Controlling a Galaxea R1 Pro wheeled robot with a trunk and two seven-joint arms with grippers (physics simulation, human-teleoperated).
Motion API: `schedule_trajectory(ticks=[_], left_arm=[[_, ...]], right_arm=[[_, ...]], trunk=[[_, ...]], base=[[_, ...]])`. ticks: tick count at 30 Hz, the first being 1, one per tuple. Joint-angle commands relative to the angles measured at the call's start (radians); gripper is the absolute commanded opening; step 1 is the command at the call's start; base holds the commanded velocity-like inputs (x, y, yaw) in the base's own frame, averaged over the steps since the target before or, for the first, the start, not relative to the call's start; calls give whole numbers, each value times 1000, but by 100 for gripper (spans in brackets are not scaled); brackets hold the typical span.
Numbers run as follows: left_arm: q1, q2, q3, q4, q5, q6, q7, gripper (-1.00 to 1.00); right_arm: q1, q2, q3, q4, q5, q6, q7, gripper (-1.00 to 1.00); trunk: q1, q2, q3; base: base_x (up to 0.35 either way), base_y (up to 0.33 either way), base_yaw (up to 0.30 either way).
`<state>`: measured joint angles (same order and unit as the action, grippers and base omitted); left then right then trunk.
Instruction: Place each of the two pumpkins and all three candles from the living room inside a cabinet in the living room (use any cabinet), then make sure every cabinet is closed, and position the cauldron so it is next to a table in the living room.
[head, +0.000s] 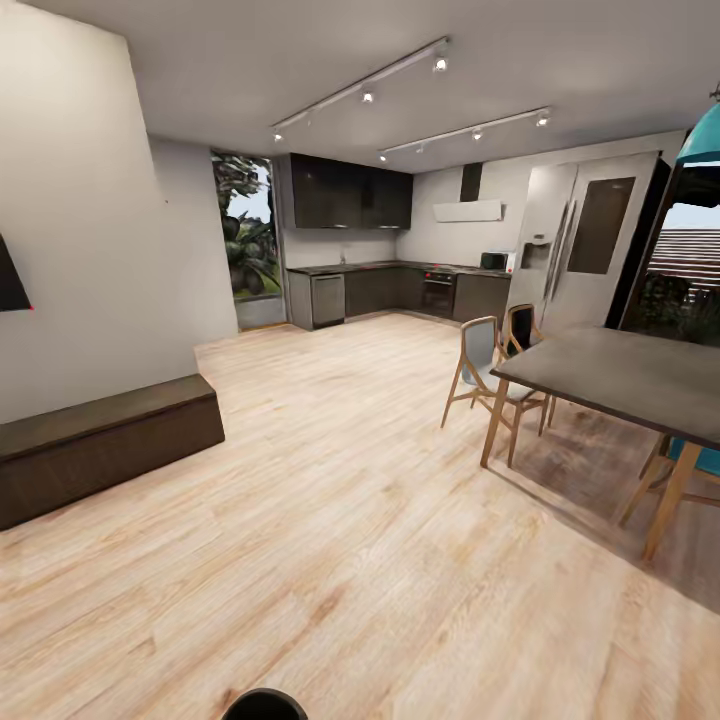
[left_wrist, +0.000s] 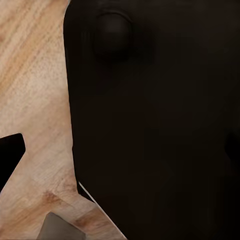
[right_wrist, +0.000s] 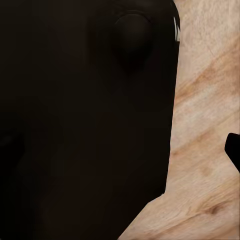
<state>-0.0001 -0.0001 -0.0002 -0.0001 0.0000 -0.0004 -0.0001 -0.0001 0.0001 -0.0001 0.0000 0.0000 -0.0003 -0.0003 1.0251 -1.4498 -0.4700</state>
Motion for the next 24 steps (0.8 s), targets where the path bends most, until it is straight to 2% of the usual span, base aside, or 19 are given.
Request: schedule_trajectory(ticks=[1, 5, 10, 19, 24], left_arm=[[0, -6, -1, -3, 0, -4, -1, 100], [0, -11, -1, -3, 0, -4, -1, 100], [0, -15, 0, -8, 0, -4, -1, 100], [0, -15, -1, -9, 0, -4, -1, 100], [0, -15, -1, -9, 0, -4, -1, 100]], right_arm=[[-1, 6, 0, 0, 0, -3, -3, 100], [-1, 15, -1, 0, 2, -3, -3, 100], [-1, 33, 1, 0, 4, -4, -3, 100], [-1, 33, 0, 0, 5, -4, -3, 100], [-1, 33, 0, 0, 5, -3, -3, 100]], trunk=[[0, 0, 0], [0, 0, 0], [0, 0, 0], [0, 0, 0], [0, 0, 0]], base=[[0, 0, 0], [0, 0, 22], [0, 0, 216], [0, 0, 265], [0, 0, 70]])
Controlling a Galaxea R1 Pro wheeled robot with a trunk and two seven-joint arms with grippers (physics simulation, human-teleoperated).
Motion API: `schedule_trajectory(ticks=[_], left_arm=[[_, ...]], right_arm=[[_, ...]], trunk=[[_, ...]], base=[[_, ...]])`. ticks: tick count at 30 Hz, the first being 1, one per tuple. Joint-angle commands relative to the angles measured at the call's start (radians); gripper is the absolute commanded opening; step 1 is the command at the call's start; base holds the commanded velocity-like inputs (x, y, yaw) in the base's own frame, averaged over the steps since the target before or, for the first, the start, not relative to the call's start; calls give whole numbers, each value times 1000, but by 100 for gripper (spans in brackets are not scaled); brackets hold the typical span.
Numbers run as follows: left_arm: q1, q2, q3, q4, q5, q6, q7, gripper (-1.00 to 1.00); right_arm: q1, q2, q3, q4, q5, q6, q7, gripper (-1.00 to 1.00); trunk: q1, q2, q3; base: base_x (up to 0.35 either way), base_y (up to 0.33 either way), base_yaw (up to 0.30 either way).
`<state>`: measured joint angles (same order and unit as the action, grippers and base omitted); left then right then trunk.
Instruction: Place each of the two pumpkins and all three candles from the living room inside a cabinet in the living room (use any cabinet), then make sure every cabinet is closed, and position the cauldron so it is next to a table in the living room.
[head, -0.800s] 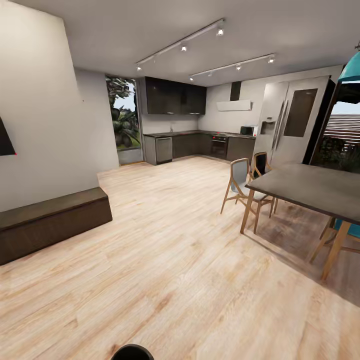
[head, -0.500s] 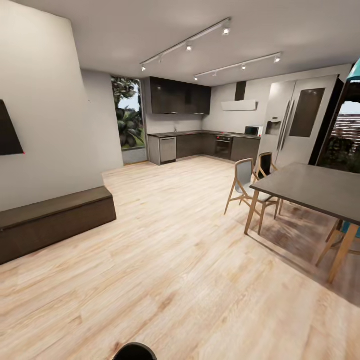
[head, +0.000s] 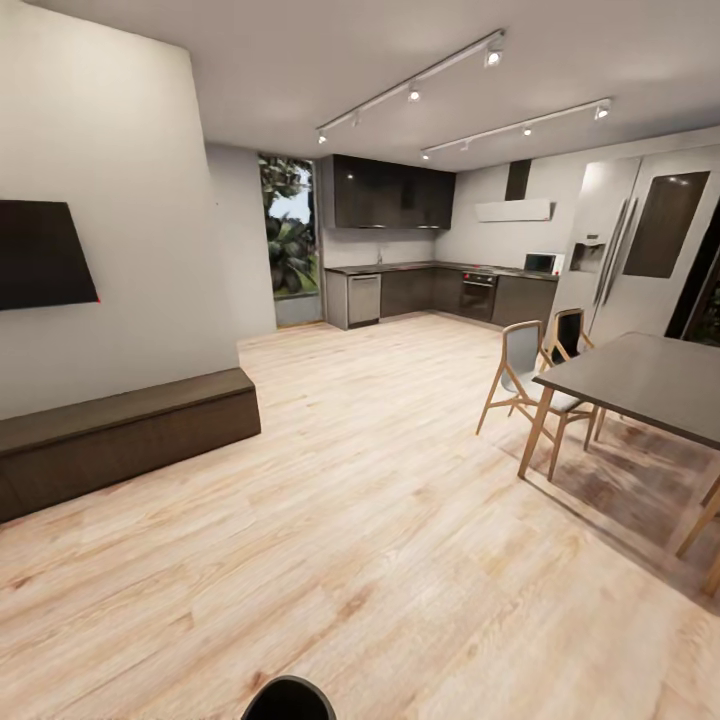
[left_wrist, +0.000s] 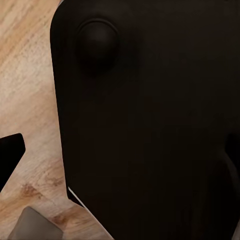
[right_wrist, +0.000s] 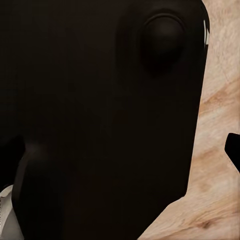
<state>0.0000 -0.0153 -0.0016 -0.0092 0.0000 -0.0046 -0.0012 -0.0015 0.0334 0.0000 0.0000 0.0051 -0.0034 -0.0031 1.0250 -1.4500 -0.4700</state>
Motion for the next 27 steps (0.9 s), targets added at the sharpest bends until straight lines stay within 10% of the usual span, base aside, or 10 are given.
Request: schedule_trajectory(ticks=[1, 27], left_arm=[[0, 0, 0, 0, 0, 0, 0, 100], [0, -2, 2, 0, -2, -1, 0, 100]], right_arm=[[0, 0, 0, 0, 1, 0, 0, 100], [0, 7, 5, 0, 12, 1, 0, 100]], trunk=[[0, 0, 0], [0, 0, 0]], base=[[0, 0, 15], [0, 0, 10]])
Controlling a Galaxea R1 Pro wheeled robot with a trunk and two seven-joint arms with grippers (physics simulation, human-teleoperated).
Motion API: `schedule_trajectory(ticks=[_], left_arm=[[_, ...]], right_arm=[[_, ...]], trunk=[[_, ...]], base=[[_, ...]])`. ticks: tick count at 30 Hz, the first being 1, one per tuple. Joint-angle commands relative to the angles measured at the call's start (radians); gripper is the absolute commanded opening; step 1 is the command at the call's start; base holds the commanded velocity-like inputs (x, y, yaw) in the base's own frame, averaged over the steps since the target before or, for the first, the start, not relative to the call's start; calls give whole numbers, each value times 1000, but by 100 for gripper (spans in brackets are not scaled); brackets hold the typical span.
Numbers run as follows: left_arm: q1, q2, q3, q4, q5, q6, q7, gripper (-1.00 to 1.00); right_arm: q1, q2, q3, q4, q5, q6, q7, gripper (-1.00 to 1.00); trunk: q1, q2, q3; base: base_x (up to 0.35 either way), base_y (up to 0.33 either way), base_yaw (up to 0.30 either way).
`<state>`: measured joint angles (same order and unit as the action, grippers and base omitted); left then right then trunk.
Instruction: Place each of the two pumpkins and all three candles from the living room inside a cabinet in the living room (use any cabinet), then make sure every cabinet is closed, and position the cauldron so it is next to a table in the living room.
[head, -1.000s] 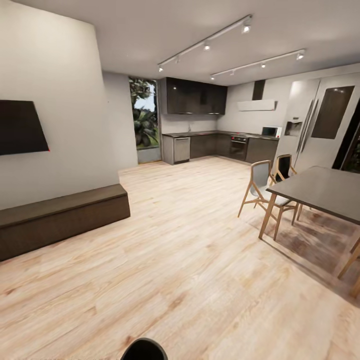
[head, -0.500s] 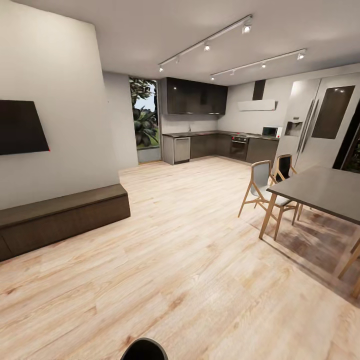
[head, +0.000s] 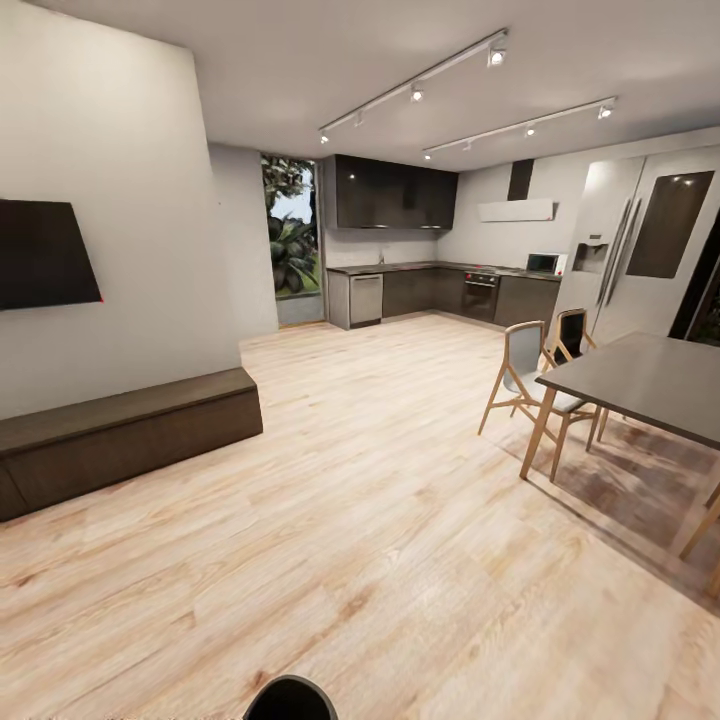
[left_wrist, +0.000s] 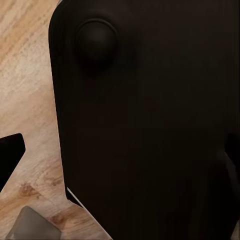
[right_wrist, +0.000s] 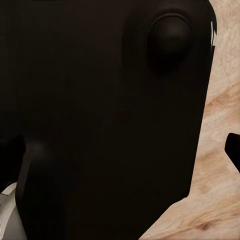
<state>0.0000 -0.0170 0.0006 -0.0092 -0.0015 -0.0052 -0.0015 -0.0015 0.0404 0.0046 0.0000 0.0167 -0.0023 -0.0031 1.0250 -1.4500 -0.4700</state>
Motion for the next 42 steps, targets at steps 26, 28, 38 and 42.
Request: schedule_trajectory(ticks=[26, 28, 38, 42], left_arm=[[0, -6, 1, -1, -3, -16, 0, 100], [0, -6, 1, -2, -3, -16, 0, 100], [0, -6, 6, -65, 4, -13, -1, 100], [-1, 1, 9, -150, 8, 4, -5, 100]], right_arm=[[0, -8, -3, -5, -8, -155, 10, 100], [0, -7, -1, -5, -5, -156, 11, 100], [-39, 51, -6, -51, -13, -78, 0, 100], [-54, 86, -8, -176, -14, 55, -37, 100]], trunk=[[0, 0, 0], [0, 0, 0], [0, 0, 0], [0, 0, 0]], base=[[-111, -22, 142], [-229, -202, 0], [-29, -100, 0], [-1, -4, 0]])
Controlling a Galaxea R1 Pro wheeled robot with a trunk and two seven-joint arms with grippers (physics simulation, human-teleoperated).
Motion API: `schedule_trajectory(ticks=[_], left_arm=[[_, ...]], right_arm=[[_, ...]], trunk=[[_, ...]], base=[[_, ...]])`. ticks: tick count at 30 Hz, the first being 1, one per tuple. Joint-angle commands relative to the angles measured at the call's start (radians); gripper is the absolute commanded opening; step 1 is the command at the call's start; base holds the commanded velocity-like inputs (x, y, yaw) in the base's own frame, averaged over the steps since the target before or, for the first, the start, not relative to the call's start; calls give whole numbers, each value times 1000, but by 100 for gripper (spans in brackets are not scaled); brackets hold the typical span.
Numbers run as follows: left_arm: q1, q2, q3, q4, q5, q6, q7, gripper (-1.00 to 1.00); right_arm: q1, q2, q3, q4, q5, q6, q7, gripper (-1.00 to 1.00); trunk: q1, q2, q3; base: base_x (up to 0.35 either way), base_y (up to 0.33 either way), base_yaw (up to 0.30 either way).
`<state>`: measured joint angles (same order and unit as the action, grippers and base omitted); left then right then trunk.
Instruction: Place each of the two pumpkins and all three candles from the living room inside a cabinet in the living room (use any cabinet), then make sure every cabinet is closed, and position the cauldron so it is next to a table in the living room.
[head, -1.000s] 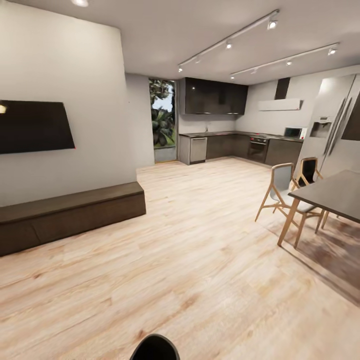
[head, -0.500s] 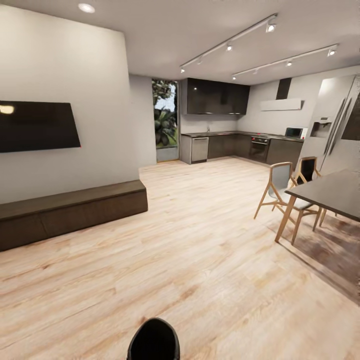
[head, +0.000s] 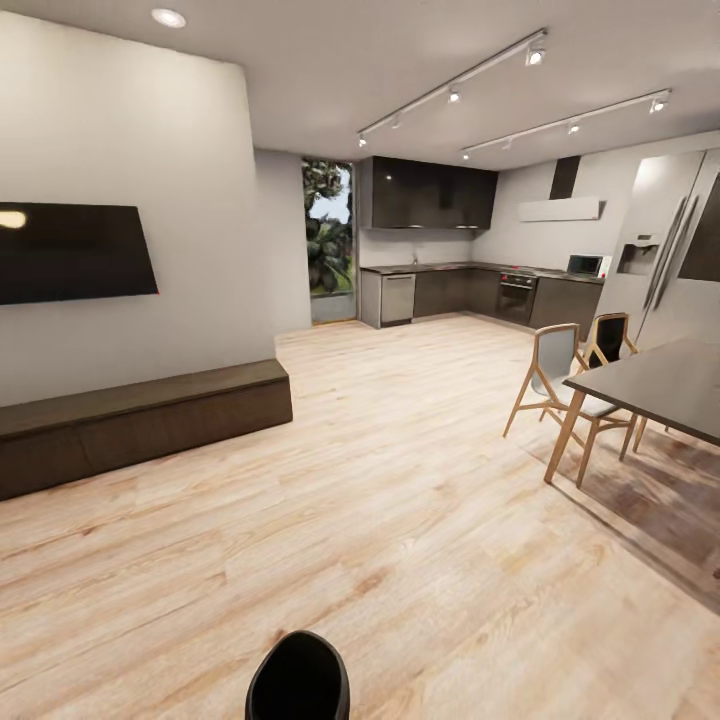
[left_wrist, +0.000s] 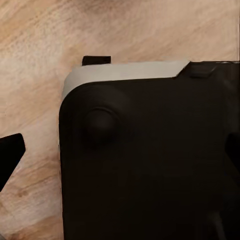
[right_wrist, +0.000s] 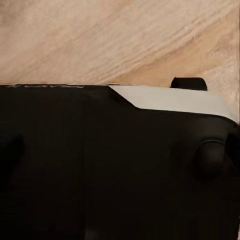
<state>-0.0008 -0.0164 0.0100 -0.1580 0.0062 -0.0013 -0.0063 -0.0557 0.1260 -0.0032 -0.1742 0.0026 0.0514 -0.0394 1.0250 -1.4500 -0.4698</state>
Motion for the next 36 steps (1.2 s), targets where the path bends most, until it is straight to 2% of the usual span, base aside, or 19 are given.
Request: schedule_trajectory(ticks=[1, 4, 5, 6, 8, 10, 15, 18, 20, 24, 29, 31, 34, 36], left_arm=[[1, 5, 6, -53, 0, 28, -1, 100], [0, 49, 46, -149, 2, 131, -4, 100], [0, 66, 72, -179, 2, 162, -6, 100], [-1, 82, 116, -216, 2, 194, -4, 100], [0, 93, 169, -259, 0, 217, -2, 100], [0, 99, 201, -302, -1, 235, -1, 100], [0, 122, 230, -389, 0, 298, 0, 100], [0, 131, 234, -463, 0, 355, 0, 100], [-1, 140, 245, -559, 0, 425, -1, 100], [-10, 150, 264, -672, 0, 495, 0, 100], [-24, 155, 273, -734, 1, 498, -1, 100], [-27, 155, 302, -741, 3, 471, -7, 100], [-27, 151, 342, -742, 3, 440, -9, 100], [-27, 149, 356, -747, 2, 432, -6, 100]], right_arm=[[-2, 7, 0, -82, 0, 84, -28, 100], [0, 8, -3, -254, -1, 246, -71, 100], [1, 8, -4, -304, -1, 290, -78, 100], [1, 9, -6, -354, -1, 342, -84, 100], [2, 9, -11, -384, -3, 382, -95, 100], [2, 7, -33, -398, -5, 400, -108, 100], [-5, 6, -118, -441, -3, 451, -120, 100], [-9, 12, -134, -542, -3, 508, -127, 100], [-10, 16, -140, -703, -5, 604, -145, 100], [-12, 24, -142, -900, -11, 706, -161, 100], [-28, 34, -126, -977, -15, 731, -165, 100], [-30, 40, -90, -997, -15, 740, -167, 100], [-30, 44, -66, -1004, -16, 737, -167, 100], [-30, 45, -61, -1005, -18, 734, -167, 100]], trunk=[[0, 0, 0], [0, 0, 0], [0, 0, 0], [0, 0, 0], [0, 0, 0], [0, 0, 0], [0, 0, 0], [0, 0, 0], [0, 0, 0], [0, 0, 0], [0, 0, 0], [0, 0, 0], [0, 0, 0], [0, 0, 0]], base=[[0, -1, 0], [0, 0, 0], [0, 0, 0], [0, 0, 0], [0, 0, 0], [0, 0, 0], [0, 0, 0], [0, 0, 0], [0, 0, 0], [0, 0, 0], [0, 0, 0], [0, 0, 0], [0, 0, 0], [0, -24, 0]])
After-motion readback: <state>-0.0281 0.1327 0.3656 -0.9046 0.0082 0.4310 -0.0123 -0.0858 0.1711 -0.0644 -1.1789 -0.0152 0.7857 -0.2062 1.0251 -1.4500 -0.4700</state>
